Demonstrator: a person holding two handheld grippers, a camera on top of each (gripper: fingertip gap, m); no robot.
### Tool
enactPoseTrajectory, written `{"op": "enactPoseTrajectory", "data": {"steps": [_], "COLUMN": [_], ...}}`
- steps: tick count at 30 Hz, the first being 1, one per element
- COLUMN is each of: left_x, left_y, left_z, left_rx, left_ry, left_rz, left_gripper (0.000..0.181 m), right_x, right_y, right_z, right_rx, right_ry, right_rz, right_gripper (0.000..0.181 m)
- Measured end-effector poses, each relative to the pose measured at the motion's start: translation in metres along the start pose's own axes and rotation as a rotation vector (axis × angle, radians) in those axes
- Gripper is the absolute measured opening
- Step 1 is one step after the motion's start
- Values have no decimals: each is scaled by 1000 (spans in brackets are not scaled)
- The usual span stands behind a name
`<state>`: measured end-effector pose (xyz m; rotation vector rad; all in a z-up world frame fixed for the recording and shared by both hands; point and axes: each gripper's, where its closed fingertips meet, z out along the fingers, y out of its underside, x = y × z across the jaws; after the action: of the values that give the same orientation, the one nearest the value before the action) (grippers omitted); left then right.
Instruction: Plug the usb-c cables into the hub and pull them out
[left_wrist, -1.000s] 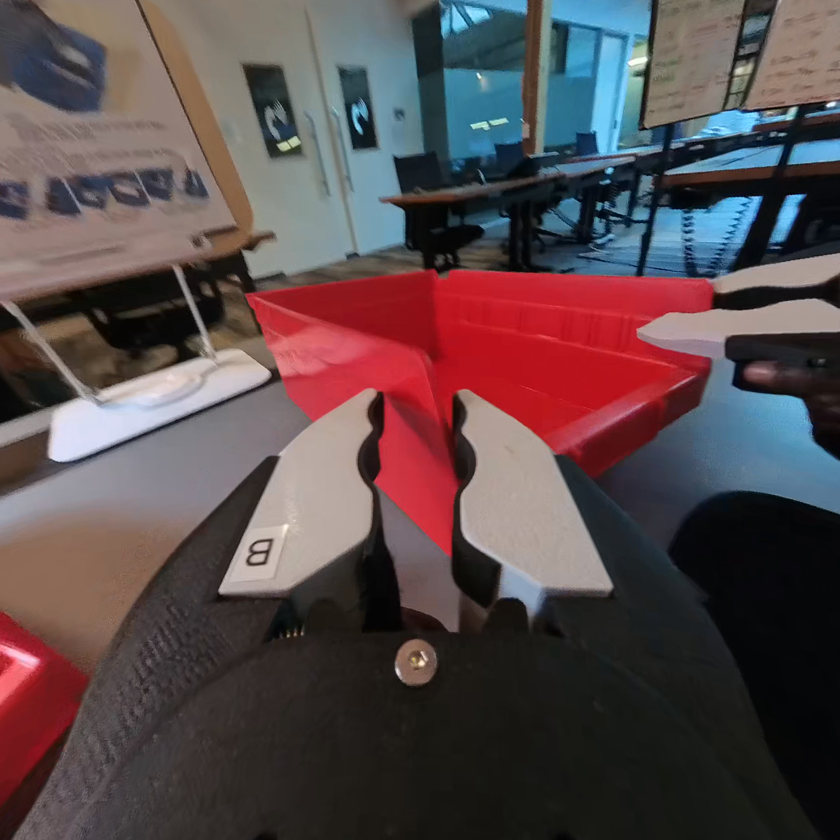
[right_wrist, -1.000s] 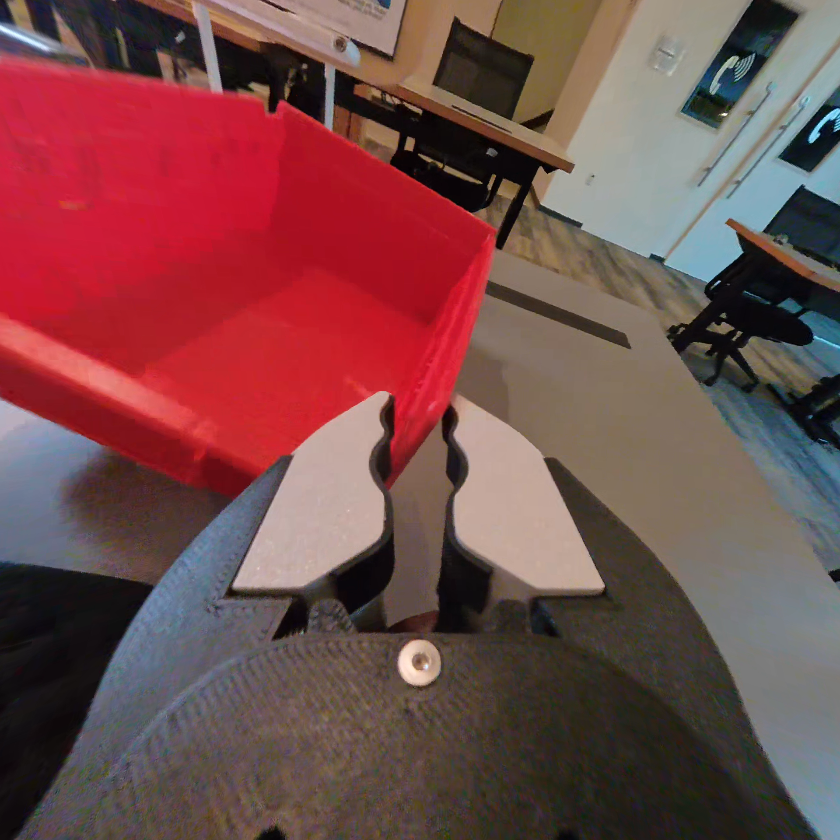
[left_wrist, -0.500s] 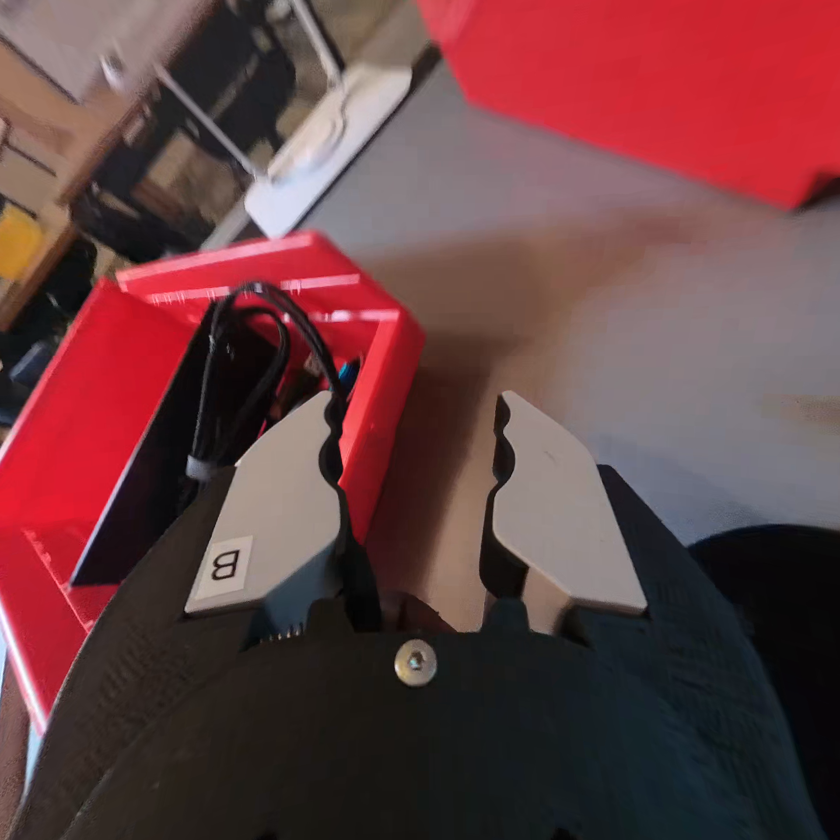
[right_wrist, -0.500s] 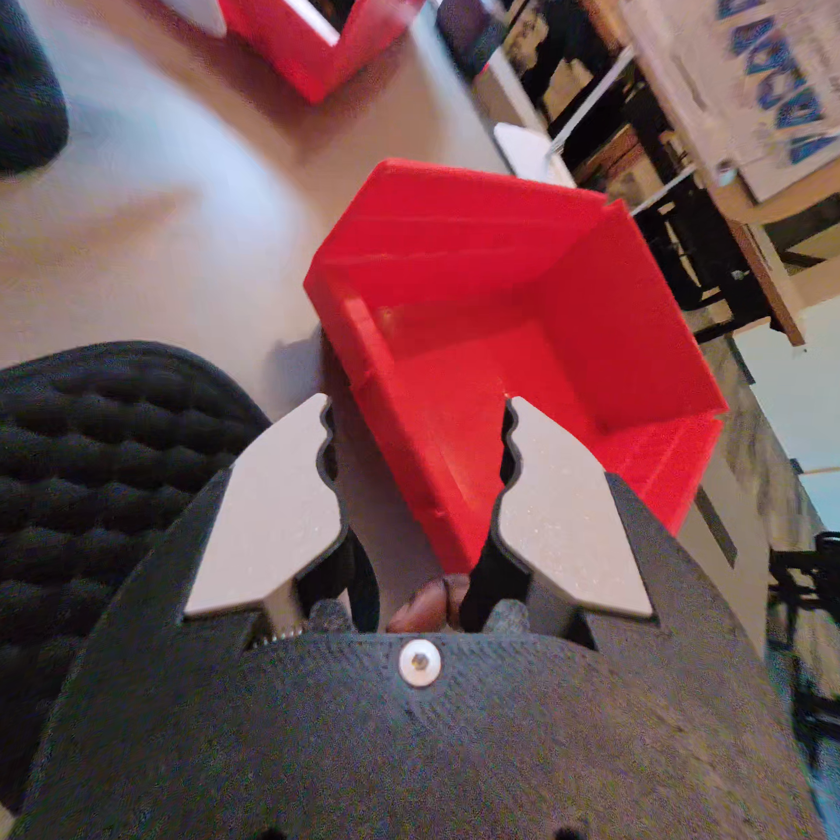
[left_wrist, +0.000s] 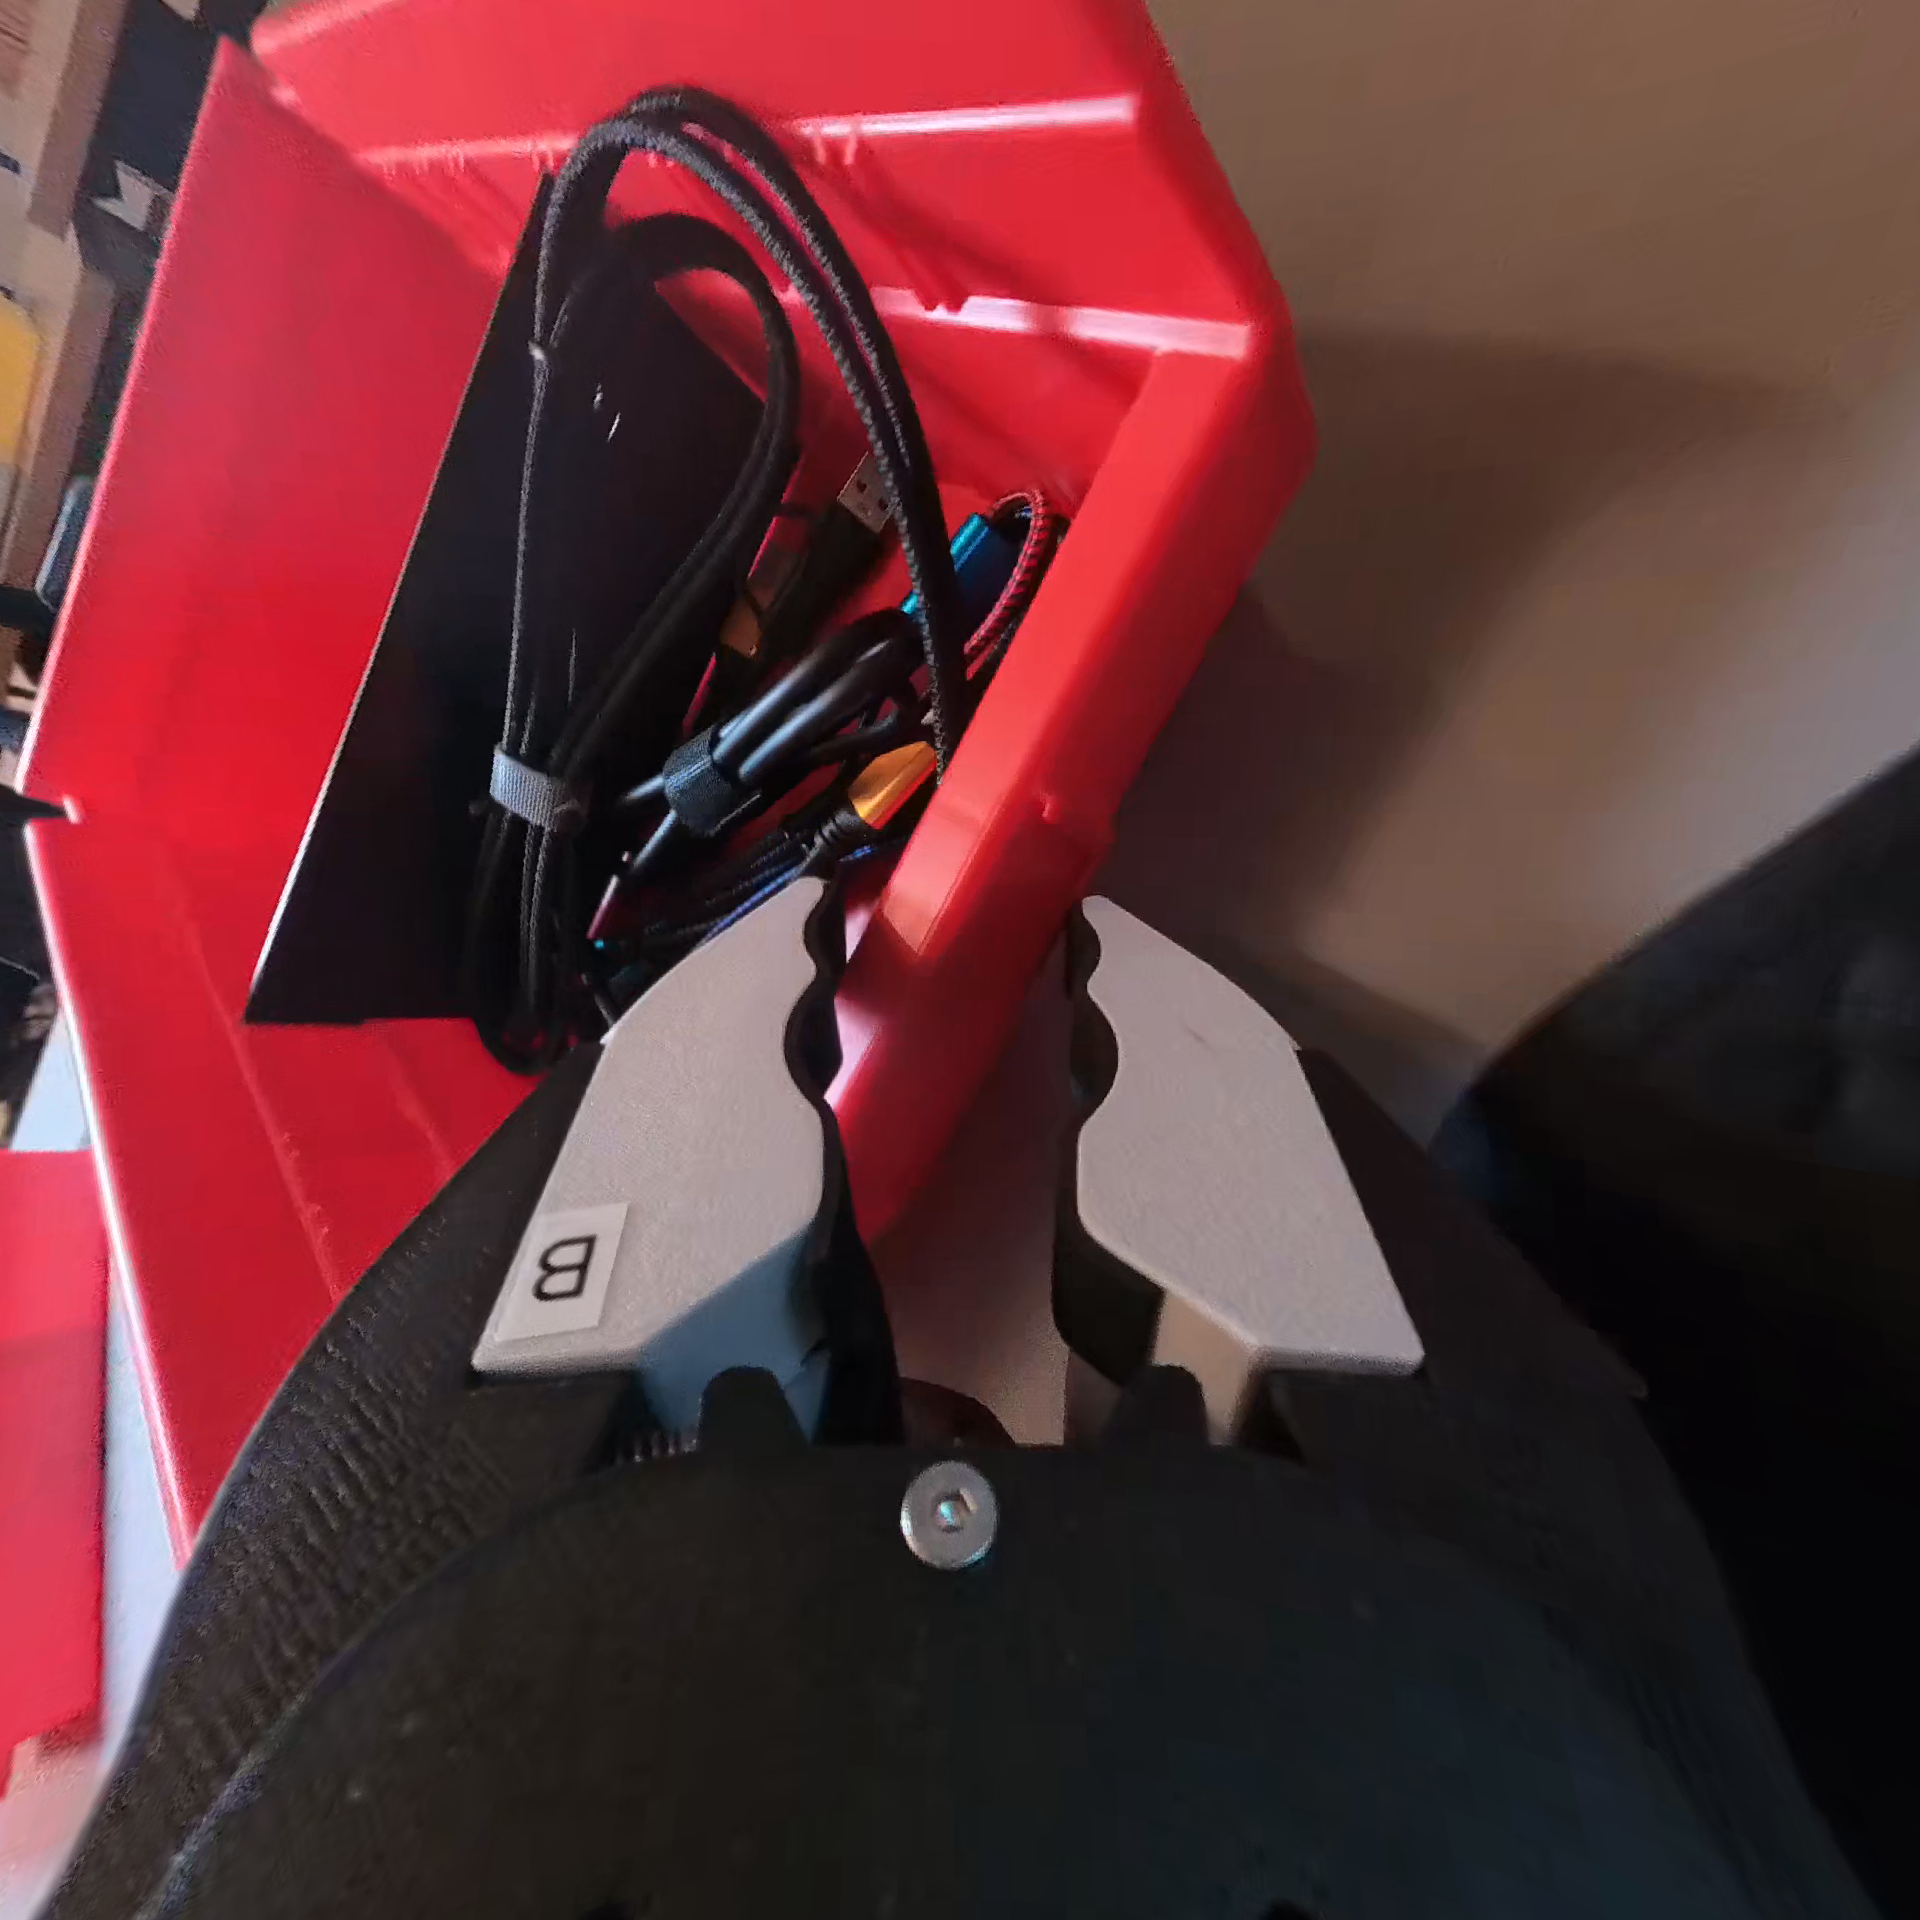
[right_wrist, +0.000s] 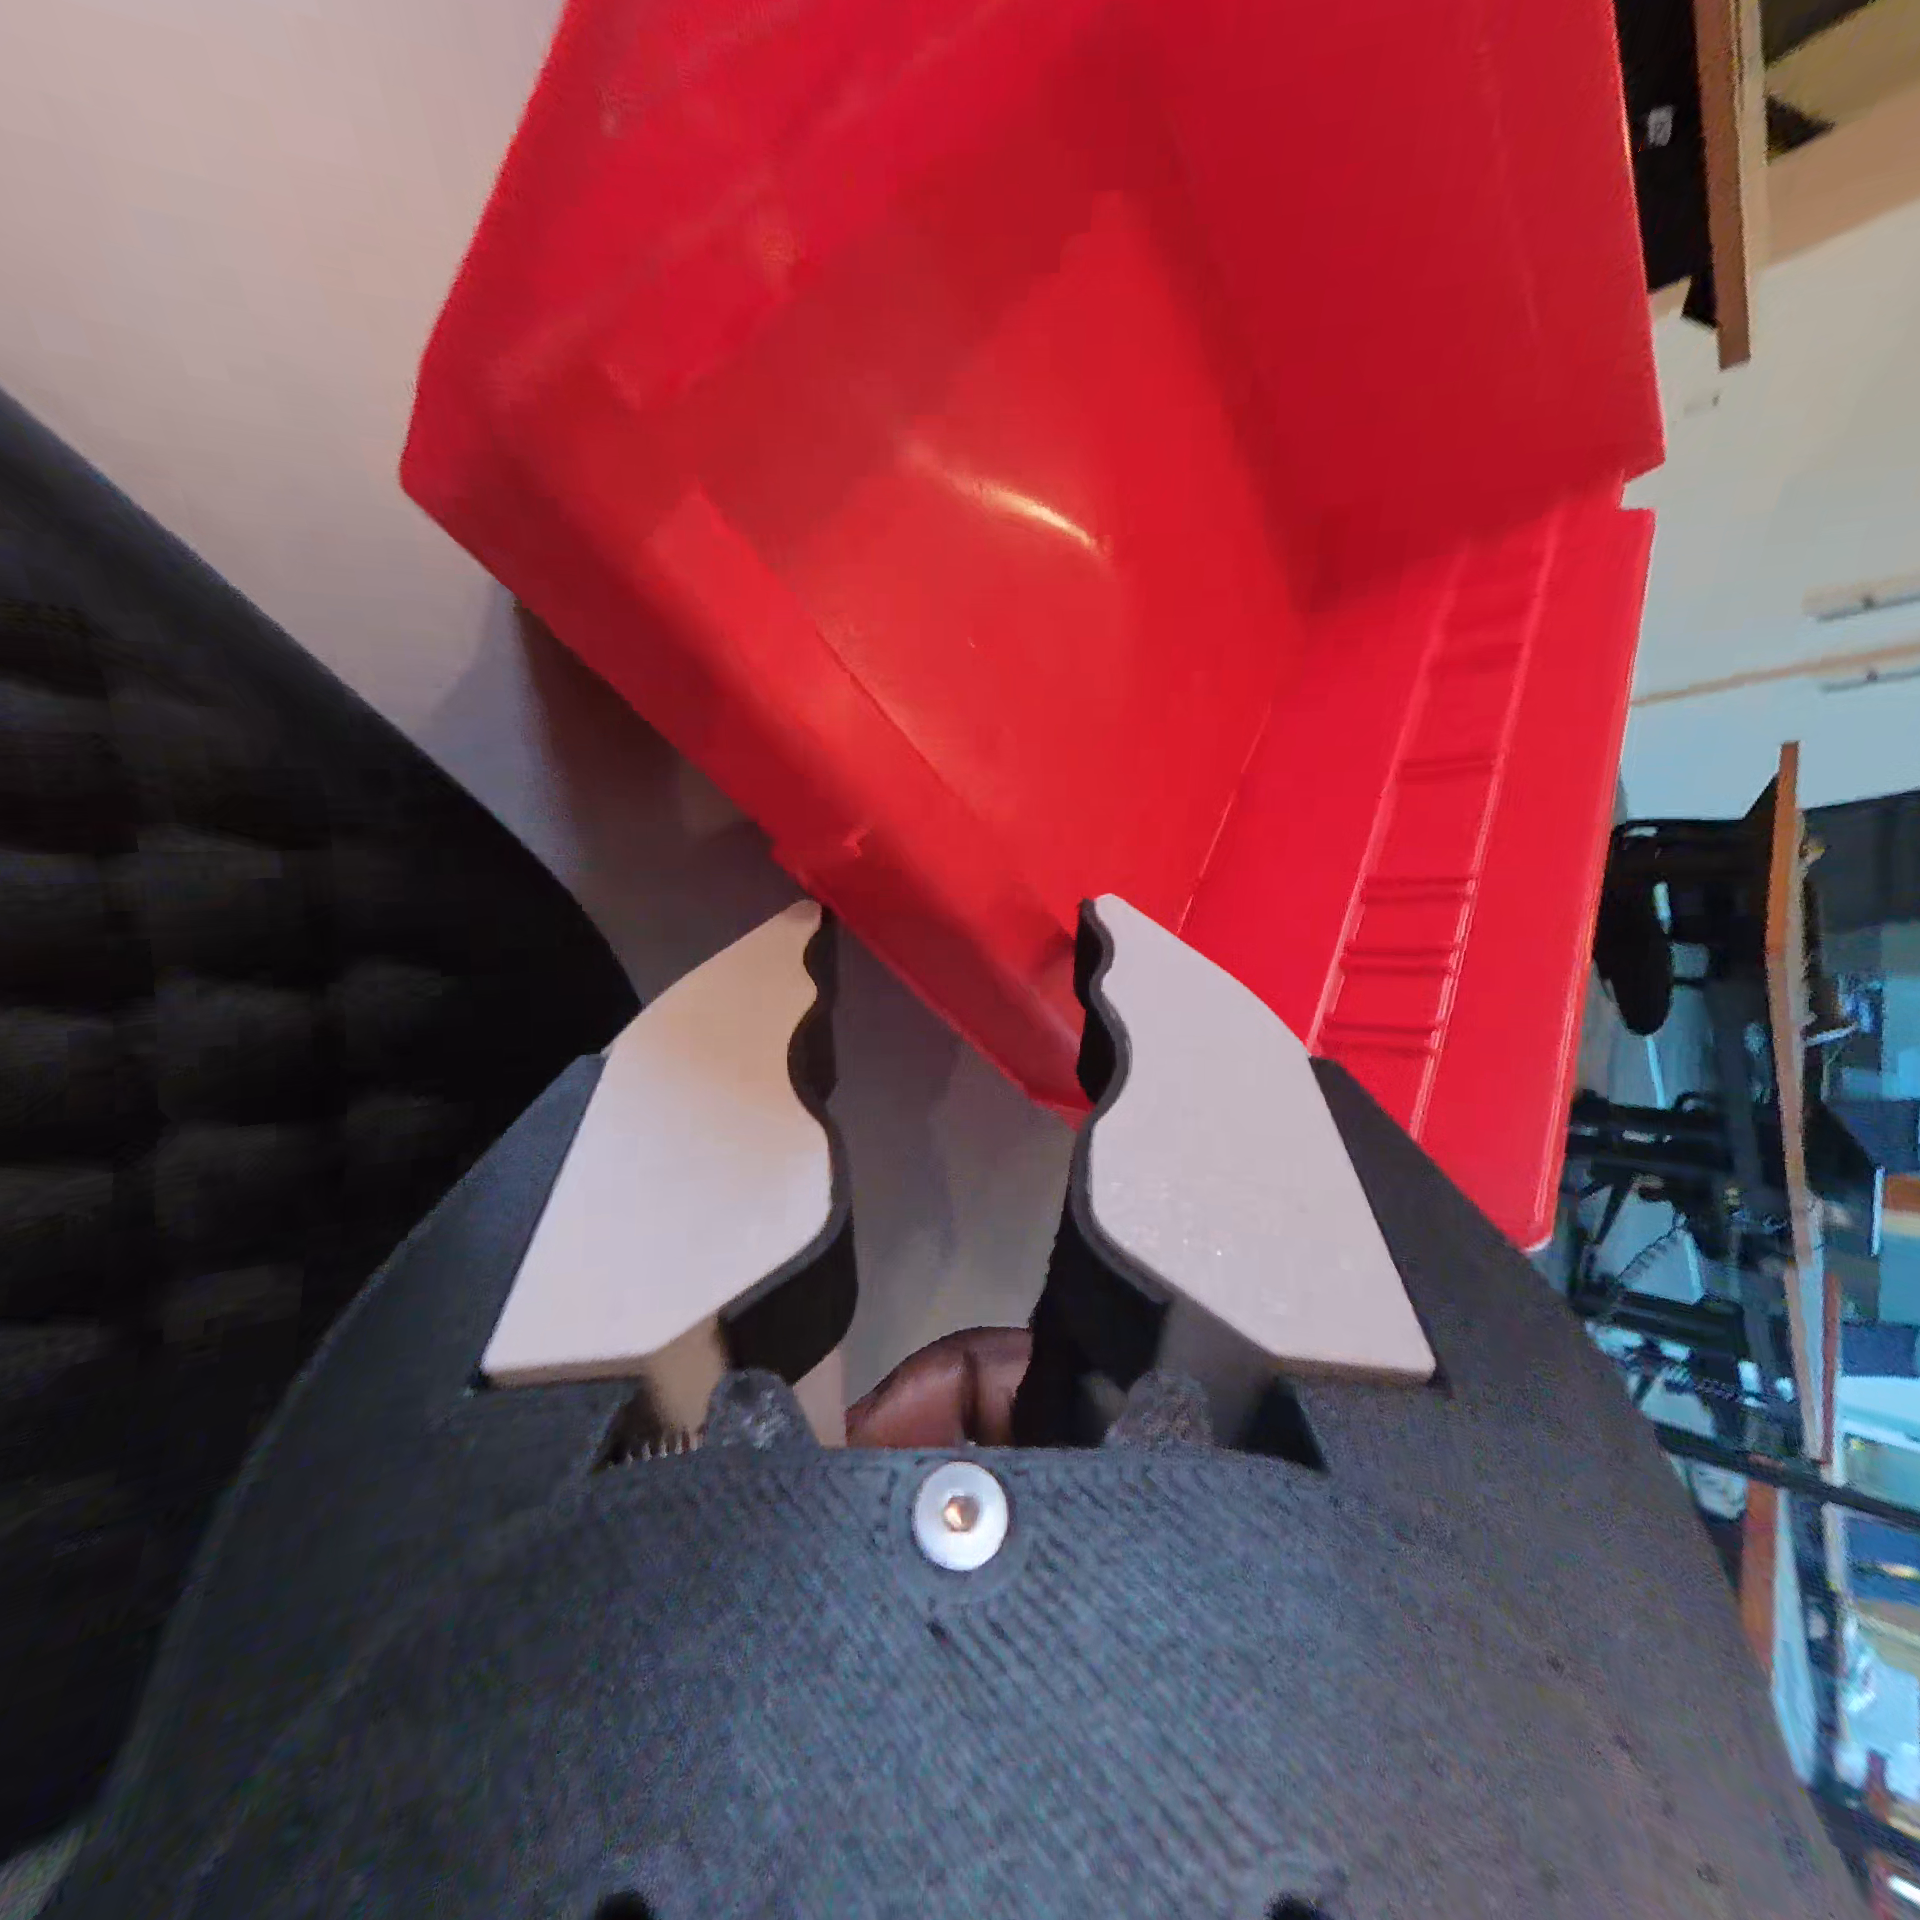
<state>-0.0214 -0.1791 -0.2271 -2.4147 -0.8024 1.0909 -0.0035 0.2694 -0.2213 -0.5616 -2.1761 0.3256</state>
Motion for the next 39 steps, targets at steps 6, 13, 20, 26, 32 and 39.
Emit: {"op": "enactPoseTrajectory", "data": {"steps": [6,13,20,26,32,39], "left_x": [-6,-14,-24,-24,-10,-80], "left_y": [42,83,122,134,105,48], "left_z": [-30,-60,-84,-95,-123,-180], "left_rx": [-6,19,56,83,288,665], "left_ry": [24,32,-10,-37,207,72], "left_rz": [51,62,143,122,-225,-682], "left_gripper": [41,41,44,46,64,71], "right_x": [19,36,47,50,87,112], "right_y": [41,96,130,138,34,-35], "right_z": [-7,-26,-39,-46,-138,-262], "right_rx": [-58,-116,-72,-35,761,1841], "right_ry": [67,124,204,240,254,-9], "right_rz": [70,140,161,201,503,881], "right_gripper": [44,43,43,46,60,118]}}
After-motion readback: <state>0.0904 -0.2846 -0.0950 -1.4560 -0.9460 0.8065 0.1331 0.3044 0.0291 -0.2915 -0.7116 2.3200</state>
